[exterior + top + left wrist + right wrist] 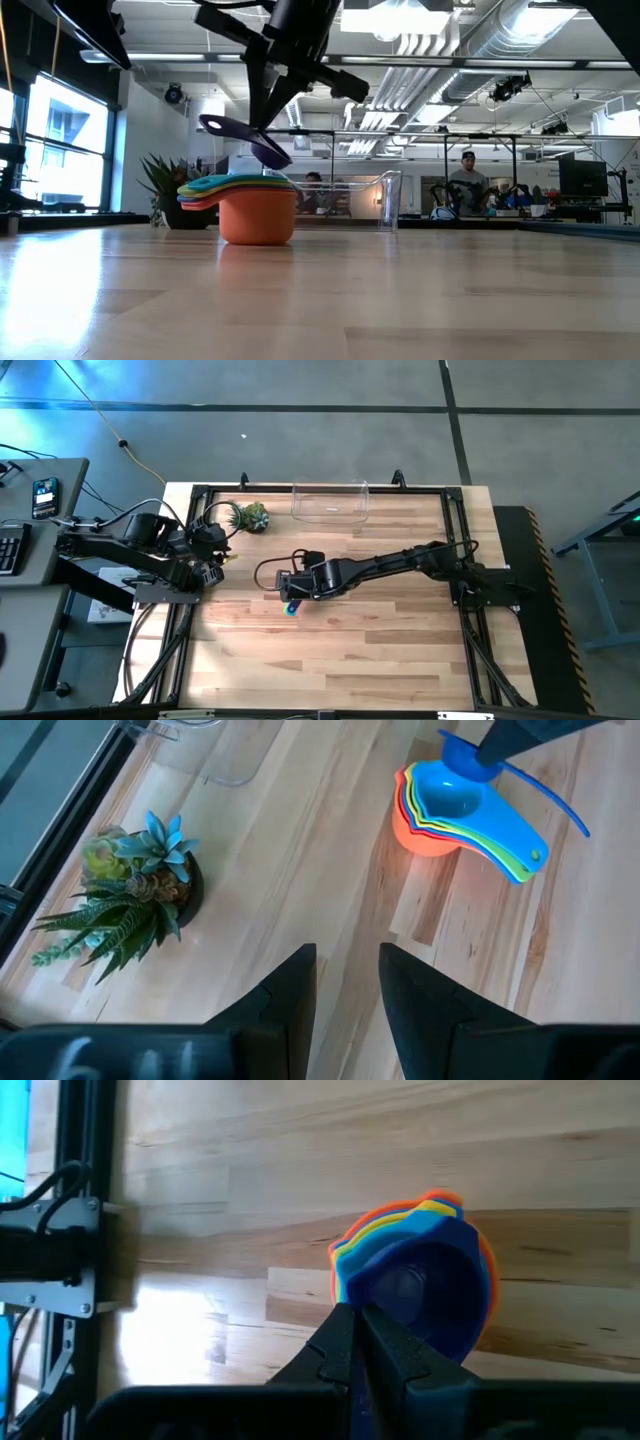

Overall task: Nest measuring cups in basket
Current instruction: Stack the violet measuring cup on top of the light blue measuring cup

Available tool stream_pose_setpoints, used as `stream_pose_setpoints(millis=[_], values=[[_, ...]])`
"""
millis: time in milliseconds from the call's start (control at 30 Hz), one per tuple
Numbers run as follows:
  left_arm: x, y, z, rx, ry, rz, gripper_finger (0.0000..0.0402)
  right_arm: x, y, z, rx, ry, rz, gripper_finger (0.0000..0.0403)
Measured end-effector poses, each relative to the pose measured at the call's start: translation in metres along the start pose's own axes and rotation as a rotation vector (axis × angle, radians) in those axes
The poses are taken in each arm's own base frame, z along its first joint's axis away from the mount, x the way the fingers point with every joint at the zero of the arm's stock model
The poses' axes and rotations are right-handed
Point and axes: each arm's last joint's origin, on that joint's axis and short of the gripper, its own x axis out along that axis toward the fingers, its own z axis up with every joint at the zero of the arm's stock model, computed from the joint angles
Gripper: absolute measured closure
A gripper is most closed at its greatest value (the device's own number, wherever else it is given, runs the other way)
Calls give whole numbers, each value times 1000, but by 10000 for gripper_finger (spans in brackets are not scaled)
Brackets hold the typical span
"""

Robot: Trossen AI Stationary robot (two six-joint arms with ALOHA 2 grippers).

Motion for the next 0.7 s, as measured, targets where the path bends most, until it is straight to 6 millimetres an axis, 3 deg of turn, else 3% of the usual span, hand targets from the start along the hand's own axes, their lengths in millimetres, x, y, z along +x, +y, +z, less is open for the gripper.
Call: stream_pose_setpoints(millis=[700], values=[[0,0,0,1,0,0,298,14,0,8,-48,34,-16,398]])
